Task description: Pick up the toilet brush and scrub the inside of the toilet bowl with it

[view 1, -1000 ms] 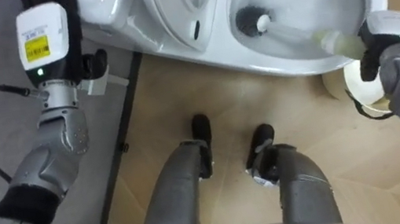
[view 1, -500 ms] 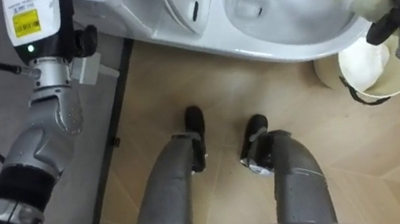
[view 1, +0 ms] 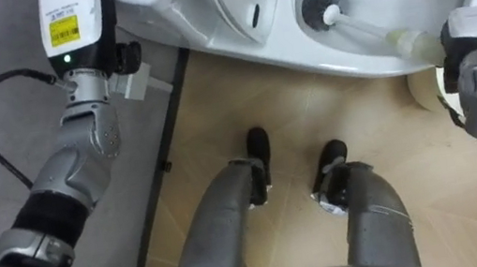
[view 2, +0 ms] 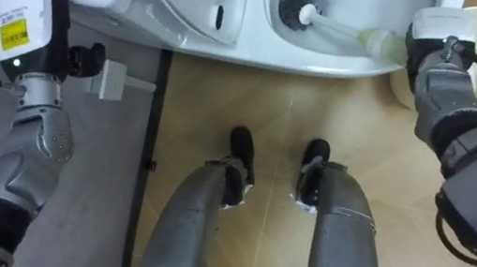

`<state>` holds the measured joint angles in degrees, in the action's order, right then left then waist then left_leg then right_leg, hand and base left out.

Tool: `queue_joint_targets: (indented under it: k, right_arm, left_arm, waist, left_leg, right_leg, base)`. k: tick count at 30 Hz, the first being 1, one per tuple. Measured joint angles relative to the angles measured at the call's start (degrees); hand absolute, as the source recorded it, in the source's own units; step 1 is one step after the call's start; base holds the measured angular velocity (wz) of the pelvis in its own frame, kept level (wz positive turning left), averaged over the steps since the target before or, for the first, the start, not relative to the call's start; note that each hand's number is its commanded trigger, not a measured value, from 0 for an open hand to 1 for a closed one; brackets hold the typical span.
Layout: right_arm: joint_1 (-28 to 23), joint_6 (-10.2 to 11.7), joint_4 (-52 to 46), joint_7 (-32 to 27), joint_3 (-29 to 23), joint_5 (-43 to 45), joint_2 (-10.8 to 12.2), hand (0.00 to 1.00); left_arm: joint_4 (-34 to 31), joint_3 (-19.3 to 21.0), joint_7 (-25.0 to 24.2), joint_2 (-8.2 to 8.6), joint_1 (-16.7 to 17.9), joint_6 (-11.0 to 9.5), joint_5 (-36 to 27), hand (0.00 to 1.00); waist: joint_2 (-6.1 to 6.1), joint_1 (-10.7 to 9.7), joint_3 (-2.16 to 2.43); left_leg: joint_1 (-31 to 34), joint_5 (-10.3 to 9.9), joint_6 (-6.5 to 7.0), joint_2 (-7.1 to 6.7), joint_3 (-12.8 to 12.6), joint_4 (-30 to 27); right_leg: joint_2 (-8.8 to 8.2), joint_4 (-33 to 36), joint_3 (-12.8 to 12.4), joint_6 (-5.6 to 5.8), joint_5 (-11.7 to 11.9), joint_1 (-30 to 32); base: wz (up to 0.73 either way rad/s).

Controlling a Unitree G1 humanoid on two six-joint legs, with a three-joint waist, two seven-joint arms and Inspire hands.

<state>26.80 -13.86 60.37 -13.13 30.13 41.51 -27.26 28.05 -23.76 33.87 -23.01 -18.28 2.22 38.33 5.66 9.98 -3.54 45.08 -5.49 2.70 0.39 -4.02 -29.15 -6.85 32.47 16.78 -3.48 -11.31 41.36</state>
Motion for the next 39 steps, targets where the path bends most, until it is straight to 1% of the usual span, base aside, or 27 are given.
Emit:
queue_joint_targets:
  k: [1,2,5,8,10,11,12,13,14,15,16,17,18,19,20,22,23,26,29,32,34,36,38,39]
  right_arm:
    - [-1.38,-0.05,-1.06,-0.01,0.00,0.77,0.00,1.00]
    - [-2.55,-0.06,-2.39,-0.02,0.00,1.22,-0.46,1.00]
    - [-4.84,-0.07,-5.09,-0.10,0.00,1.22,-1.50,1.00]
    - [-5.57,-0.03,-5.04,-0.32,-0.01,1.23,-1.78,1.00]
    - [-5.67,0.23,-3.26,-1.25,0.01,0.45,-1.33,1.00]
    - [-5.57,0.56,-2.37,-1.41,0.14,-0.14,-1.26,1.00]
    - [-5.41,1.79,-1.03,-1.72,0.25,-2.26,-1.42,1.00]
    - [-5.13,3.03,0.16,-1.77,0.22,-6.14,-1.63,1.00]
    - [-4.10,4.06,1.87,-1.71,0.30,-11.82,-1.63,1.00]
    - [-3.66,4.52,3.13,-1.35,0.53,-15.25,-1.58,1.00]
    - [-2.99,5.14,4.84,-0.39,0.23,-22.71,-1.19,1.00]
    - [-2.13,5.21,5.59,0.36,-0.02,-29.56,-0.75,1.00]
    - [-1.34,5.25,6.19,0.61,-0.20,-33.39,-0.49,1.00]
    - [0.51,5.30,6.96,0.78,-1.71,-40.83,-0.07,1.00]
    - [2.38,5.32,7.00,0.72,-4.54,-47.86,0.14,1.00]
    - [4.47,5.28,7.04,0.69,-6.32,-54.84,0.08,1.00]
    - [4.56,5.20,7.00,0.90,-6.39,-56.75,0.19,1.00]
    - [4.50,5.07,7.04,2.23,-6.76,-58.86,0.43,1.00]
    - [4.27,5.07,7.39,3.96,-6.83,-59.74,0.43,1.00]
    - [3.95,5.24,8.69,5.29,-6.86,-59.83,0.45,1.00]
    - [2.73,5.45,9.83,6.25,-7.78,-59.53,1.04,1.00]
    - [2.32,5.62,11.17,6.98,-8.07,-59.21,1.54,1.00]
    - [0.45,6.64,13.08,7.33,-8.11,-58.87,3.13,1.00]
    - [-0.25,6.79,13.37,7.69,-8.45,-58.68,3.58,1.00]
  left_arm:
    - [-0.07,0.27,0.41,-0.05,0.60,-0.05,-0.02,0.00]
    - [-0.46,0.39,0.82,-0.07,1.07,-0.15,-0.53,0.00]
    - [-1.38,0.58,2.26,-0.18,2.22,-0.25,-1.91,0.00]
    - [-1.78,1.05,3.13,-0.19,3.54,-0.33,-2.29,0.00]
    - [-1.78,1.17,3.15,-0.18,3.85,-0.49,-2.35,0.00]
    - [-1.78,1.16,3.09,-0.18,3.82,-0.59,-2.57,0.00]
    - [-1.76,1.03,3.05,-0.23,3.74,-0.89,-2.77,0.00]
    - [-1.77,0.88,2.98,-0.30,3.59,-0.98,-2.84,0.00]
    - [-1.77,0.77,2.97,-0.44,3.23,-0.99,-2.91,0.00]
    - [-1.73,0.56,2.93,-0.54,2.94,-0.99,-3.37,0.00]
    - [-1.69,0.33,2.68,-0.60,2.49,-1.03,-3.96,0.00]
    - [-1.87,0.31,2.57,-0.98,2.35,-1.03,-4.02,0.00]
    - [-1.91,0.30,2.56,-1.12,2.23,-1.02,-4.06,0.00]
    - [-1.90,0.32,2.58,-1.21,1.66,-0.98,-4.93,0.00]
    - [-1.60,0.45,2.59,-1.35,1.09,-0.98,-5.08,0.00]
    - [-1.50,0.68,2.58,-1.48,0.71,-1.00,-5.02,0.00]
    - [-1.50,0.70,2.58,-1.48,0.46,-1.21,-4.99,0.00]
    - [-1.47,0.87,2.63,-1.48,0.39,-1.61,-4.87,0.00]
    - [-0.55,0.92,1.94,-1.48,0.39,-1.83,-4.87,0.00]
    - [0.59,0.92,1.15,-1.42,0.37,-2.10,-4.86,0.00]
    - [1.02,0.94,-0.87,-1.14,0.93,-2.00,-4.80,0.00]
    - [1.32,0.95,-2.18,-0.45,1.48,-1.85,-4.82,0.00]
    - [2.47,0.95,-3.64,0.58,2.26,-1.85,-4.29,0.00]
    - [2.64,1.00,-4.06,0.77,2.49,-1.84,-4.29,0.00]
  waist:
    - [0.05,-0.24,0.06]
    - [0.03,-0.63,0.07]
    - [-0.03,-0.97,0.13]
    - [-0.08,-1.37,0.33]
    - [-0.15,-1.52,0.39]
    - [-0.14,-1.52,0.40]
    - [-0.31,-1.54,0.43]
    - [-0.44,-1.73,0.46]
    - [-0.62,-1.77,0.41]
    - [-0.74,-1.75,0.35]
    - [-1.18,-1.70,0.37]
    - [-1.95,-1.74,0.36]
    - [-2.26,-1.88,0.37]
    - [-2.68,-2.06,0.32]
    - [-3.23,-2.33,0.04]
    - [-3.81,-2.93,-0.16]
    - [-4.40,-3.11,-0.16]
    - [-5.07,-3.61,-0.11]
    - [-5.08,-3.92,-0.10]
    - [-5.04,-4.16,-0.09]
    - [-5.03,-4.19,-0.10]
    - [-4.96,-4.07,-0.10]
    - [-4.75,-4.13,-0.09]
    - [-4.75,-4.18,-0.09]
  left_leg:
    - [-0.33,-0.06,-0.15,0.18,0.15,0.43]
    - [-0.42,-0.08,-0.27,0.25,0.24,0.72]
    - [-0.40,-0.02,-0.51,0.46,0.21,1.44]
    - [-0.45,-0.09,-0.63,0.49,0.11,1.36]
    - [-0.84,-0.09,-0.62,0.68,-0.39,1.18]
    - [-0.85,-0.09,-0.61,0.73,-0.54,0.88]
    - [-0.87,-0.09,-0.60,0.65,-0.54,0.57]
    - [-1.00,-0.08,-0.58,0.41,-0.53,0.58]
    - [-1.14,-0.07,-0.56,0.21,-0.51,0.58]
    - [-1.23,-0.06,-0.56,0.07,-0.51,0.55]
    - [-1.28,-0.03,-0.50,-0.17,-0.55,0.52]
    - [-1.17,0.02,-0.42,-0.16,-0.73,0.46]
    - [-1.06,0.03,-0.39,-0.17,-0.78,0.45]
    - [-0.78,0.20,-0.10,-0.25,-0.98,0.44]
    - [-0.67,0.36,0.15,-0.40,-1.54,0.36]
    - [-0.59,0.56,0.43,-0.58,-1.93,0.02]
    - [-0.54,0.60,0.49,-0.53,-1.95,-0.20]
    - [-0.27,0.71,0.68,-0.49,-1.79,-0.56]
    - [-0.99,0.74,1.04,-0.82,-1.94,-0.43]
    - [-2.04,0.78,1.17,-1.10,-1.68,-0.33]
    - [-4.22,0.73,1.15,-1.12,-0.95,0.46]
    - [-6.16,0.50,0.79,-1.10,-0.51,1.54]
    - [-9.21,0.45,0.85,-1.02,0.04,2.13]
    - [-9.88,0.36,0.85,-1.05,0.26,2.33]
  right_leg:
    - [0.10,-0.65,0.49,-0.15,0.08,-0.50]
    - [0.05,-0.94,0.46,-0.19,0.05,-0.60]
    - [0.32,-1.79,0.49,-0.35,0.11,-0.60]
    - [0.42,-1.81,0.42,-0.37,0.05,-0.81]
    - [0.51,-1.90,0.41,-0.37,0.05,-1.43]
    - [0.51,-1.95,0.48,-0.36,0.04,-1.61]
    - [0.36,-1.93,0.47,-0.31,-0.07,-1.66]
    - [0.04,-1.46,0.39,-0.17,-0.35,-1.61]
    - [-0.23,-1.04,0.32,-0.10,-0.49,-1.58]
    - [-0.37,-0.71,0.23,-0.03,-0.62,-1.55]
    - [-0.54,-0.03,-0.34,0.16,-0.82,-1.17]
    - [-0.82,0.87,-1.05,0.24,-1.04,-0.33]
    - [-1.02,1.32,-1.23,0.21,-1.09,0.05]
    - [-1.05,1.84,-1.87,0.26,-1.14,0.80]
    - [-1.32,2.79,-2.63,0.35,-1.19,1.57]
    - [-1.84,3.75,-2.67,0.36,-1.27,1.89]
    - [-1.85,3.95,-2.68,0.40,-1.31,1.90]
    - [-1.87,3.95,-2.55,0.77,-0.97,1.94]
    - [-2.26,4.16,-2.68,0.77,-0.59,1.37]
    - [-2.15,4.01,-2.51,0.90,-0.63,0.17]
    - [-2.00,2.70,-1.98,1.09,-0.62,-2.60]
    - [-1.67,1.15,-1.63,1.36,-0.46,-4.86]
    - [-0.88,-0.98,-0.63,1.48,-0.25,-8.81]
    - [-0.84,-1.38,-0.35,1.50,-0.30,-9.75]
  base:
    - [0.00]
    - [0.00]
    - [0.00]
    - [0.00]
    - [0.00]
    - [0.03]
    - [0.06]
    - [0.07]
    - [0.07]
    - [0.05]
    - [0.00]
    - [-0.06]
    - [-0.12]
    - [-0.12]
    - [-0.11]
    - [-0.02]
    - [0.05]
    - [0.00]
    - [-0.04]
    - [0.04]
    - [0.08]
    - [0.04]
    - [0.12]
    - [0.17]
